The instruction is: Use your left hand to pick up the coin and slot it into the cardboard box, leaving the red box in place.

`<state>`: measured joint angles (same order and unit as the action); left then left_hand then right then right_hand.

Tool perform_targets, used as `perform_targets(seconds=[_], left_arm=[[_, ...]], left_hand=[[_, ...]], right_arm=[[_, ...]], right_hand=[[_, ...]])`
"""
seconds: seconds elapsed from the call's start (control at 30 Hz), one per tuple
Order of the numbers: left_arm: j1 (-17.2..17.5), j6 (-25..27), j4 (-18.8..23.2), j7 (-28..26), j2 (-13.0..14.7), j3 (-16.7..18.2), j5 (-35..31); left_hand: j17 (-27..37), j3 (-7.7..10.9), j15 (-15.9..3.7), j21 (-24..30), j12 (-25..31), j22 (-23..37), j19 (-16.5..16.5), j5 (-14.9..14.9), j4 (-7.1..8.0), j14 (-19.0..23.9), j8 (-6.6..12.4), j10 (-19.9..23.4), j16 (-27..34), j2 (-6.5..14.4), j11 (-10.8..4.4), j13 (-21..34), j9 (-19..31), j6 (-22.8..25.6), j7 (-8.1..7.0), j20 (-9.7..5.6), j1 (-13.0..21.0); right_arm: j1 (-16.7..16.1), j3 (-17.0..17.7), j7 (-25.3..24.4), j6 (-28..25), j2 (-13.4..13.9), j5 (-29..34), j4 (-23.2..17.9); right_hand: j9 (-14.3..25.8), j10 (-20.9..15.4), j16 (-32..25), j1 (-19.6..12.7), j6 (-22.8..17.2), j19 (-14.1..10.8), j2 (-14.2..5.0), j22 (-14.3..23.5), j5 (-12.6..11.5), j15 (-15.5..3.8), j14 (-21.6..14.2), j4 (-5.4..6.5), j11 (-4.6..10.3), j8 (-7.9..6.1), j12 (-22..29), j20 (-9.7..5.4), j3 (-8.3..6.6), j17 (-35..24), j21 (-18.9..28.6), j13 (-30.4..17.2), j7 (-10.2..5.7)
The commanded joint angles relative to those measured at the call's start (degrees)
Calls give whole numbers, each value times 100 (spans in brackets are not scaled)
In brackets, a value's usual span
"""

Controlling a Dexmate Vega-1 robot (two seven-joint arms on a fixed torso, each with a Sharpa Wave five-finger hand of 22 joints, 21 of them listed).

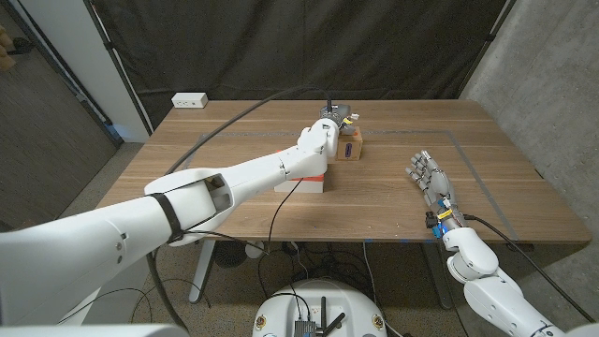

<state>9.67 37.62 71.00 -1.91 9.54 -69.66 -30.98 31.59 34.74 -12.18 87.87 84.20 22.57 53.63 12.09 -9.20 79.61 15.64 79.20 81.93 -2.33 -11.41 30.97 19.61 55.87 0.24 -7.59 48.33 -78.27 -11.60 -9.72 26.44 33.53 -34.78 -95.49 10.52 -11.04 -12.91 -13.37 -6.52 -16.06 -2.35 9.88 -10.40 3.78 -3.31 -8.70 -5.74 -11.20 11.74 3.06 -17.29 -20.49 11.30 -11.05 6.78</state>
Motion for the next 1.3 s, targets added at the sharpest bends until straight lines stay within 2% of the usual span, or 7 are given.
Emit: perform_targets(seconds=[0.03,0.47,0.93,1.1,1.23,1.3], left_arm=[[-10,-26,112,147,86,-12,-5],[91,-97,291,38,187,174,50],[126,-19,567,-121,288,392,53],[149,-24,620,-356,319,449,-30],[243,-58,800,-484,411,602,21],[279,-29,943,-469,497,653,25]], left_hand=[[-61,-48,4,-43,-96,-1,-35,9,2,-46,-99,-32,-60,-61,-46,-53,-22,-182,19,-447,-123],[-172,-77,-2,-103,-299,-27,-64,-2,-22,-51,-179,-49,-106,-191,-55,-175,-79,-298,4,-447,-284],[-234,-22,-3,-98,-360,-10,-41,1,-41,-33,-202,4,-98,-184,-51,-149,-123,-270,31,-451,-283],[-228,-9,-4,-89,-357,1,-40,2,-39,-24,-213,1,-76,-178,-46,-106,-134,-277,31,-448,-282],[-234,0,-3,-88,-381,5,-53,2,-37,-33,-213,-24,-69,-177,-40,-95,-145,-256,39,-447,-289],[-260,11,-5,-100,-552,12,-101,3,-33,-79,-210,-89,-94,-173,-35,-281,-151,-235,16,-445,-300]], right_arm=[[33,-20,-13,-23,32,52,-20],[34,-15,-60,-26,10,55,-44],[129,-44,-39,43,-51,78,42],[161,-54,-50,58,-80,82,62],[183,-65,-70,78,-103,107,77],[193,-71,-82,79,-106,127,76]], right_hand=[[15,-59,-27,-68,-31,-57,-10,19,-5,-3,-39,26,14,-4,-19,1,-19,-2,7,-19,-1],[15,-50,-27,-71,-28,-63,-11,19,-6,-3,-41,24,24,-3,-22,3,-19,-2,9,-19,-1],[15,-68,-47,-74,-30,-111,-12,19,-7,0,-95,23,29,-4,-16,9,-18,-3,25,-20,-7],[15,-67,-48,-73,-39,-118,-11,19,-6,-5,-100,23,30,-8,-17,11,-17,-3,26,-20,-3],[15,-71,-48,-72,-38,-119,-9,20,-5,-8,-99,24,33,-7,-16,12,-15,-3,24,-20,-9],[16,-75,-49,-72,-40,-120,-9,20,-5,0,-104,24,32,-8,-14,13,-14,-4,24,-20,-7]])
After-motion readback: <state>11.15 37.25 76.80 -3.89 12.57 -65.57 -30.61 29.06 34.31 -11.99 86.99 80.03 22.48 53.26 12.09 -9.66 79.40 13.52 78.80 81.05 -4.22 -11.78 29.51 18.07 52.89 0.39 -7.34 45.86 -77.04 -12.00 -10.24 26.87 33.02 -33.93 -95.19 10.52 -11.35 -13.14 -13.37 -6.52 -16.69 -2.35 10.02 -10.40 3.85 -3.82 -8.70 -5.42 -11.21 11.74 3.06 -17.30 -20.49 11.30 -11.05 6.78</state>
